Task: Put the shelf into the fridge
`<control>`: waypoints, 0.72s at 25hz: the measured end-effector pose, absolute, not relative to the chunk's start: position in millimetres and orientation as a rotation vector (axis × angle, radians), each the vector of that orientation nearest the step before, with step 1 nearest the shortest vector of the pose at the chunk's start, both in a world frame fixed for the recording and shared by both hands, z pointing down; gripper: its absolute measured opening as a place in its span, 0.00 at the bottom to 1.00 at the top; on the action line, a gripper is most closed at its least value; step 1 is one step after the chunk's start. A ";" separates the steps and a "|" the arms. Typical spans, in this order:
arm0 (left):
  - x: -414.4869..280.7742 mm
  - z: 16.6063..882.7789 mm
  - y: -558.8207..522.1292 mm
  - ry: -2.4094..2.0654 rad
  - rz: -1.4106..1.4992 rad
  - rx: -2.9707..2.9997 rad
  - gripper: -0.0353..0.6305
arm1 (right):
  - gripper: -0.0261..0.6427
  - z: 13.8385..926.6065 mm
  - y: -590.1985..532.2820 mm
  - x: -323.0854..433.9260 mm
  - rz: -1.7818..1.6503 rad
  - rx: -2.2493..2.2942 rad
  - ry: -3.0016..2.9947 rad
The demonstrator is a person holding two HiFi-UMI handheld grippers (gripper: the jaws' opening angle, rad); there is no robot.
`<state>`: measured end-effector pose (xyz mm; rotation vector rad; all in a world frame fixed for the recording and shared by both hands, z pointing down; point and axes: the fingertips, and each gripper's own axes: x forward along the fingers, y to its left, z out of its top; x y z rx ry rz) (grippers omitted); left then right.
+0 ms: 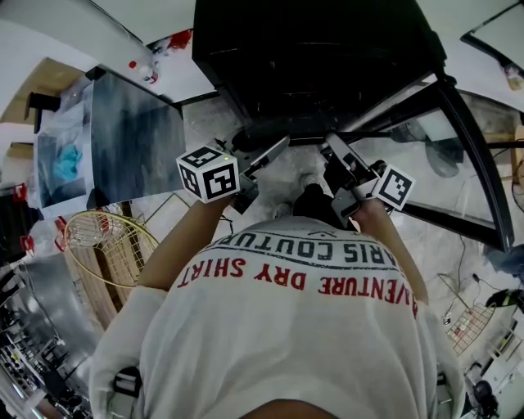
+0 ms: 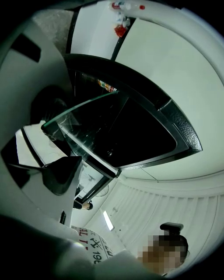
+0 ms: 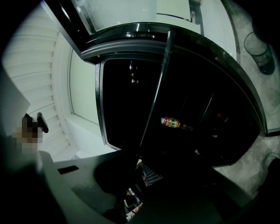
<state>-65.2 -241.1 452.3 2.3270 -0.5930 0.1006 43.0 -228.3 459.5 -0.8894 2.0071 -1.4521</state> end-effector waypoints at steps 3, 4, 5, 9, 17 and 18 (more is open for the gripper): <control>-65.6 453.1 -240.2 -0.600 0.118 2.343 0.41 | 0.11 458.8 -229.2 43.7 -1.449 -0.882 2.007; -65.8 454.0 -239.5 -0.603 0.126 2.346 0.41 | 0.11 458.8 -229.5 43.8 -1.449 -0.879 2.005; -66.1 455.2 -238.9 -0.605 0.135 2.348 0.42 | 0.11 458.8 -229.9 44.0 -1.450 -0.877 2.003; -69.4 459.5 -236.3 -0.618 0.173 2.352 0.42 | 0.11 456.7 -234.6 43.4 -1.451 -0.876 2.004; -73.2 462.7 -232.2 -0.640 0.190 2.324 0.42 | 0.11 450.6 -248.9 43.7 -1.446 -0.868 2.011; -73.6 461.7 -232.0 -0.642 0.187 2.323 0.42 | 0.11 450.7 -250.7 43.8 -1.449 -0.868 2.009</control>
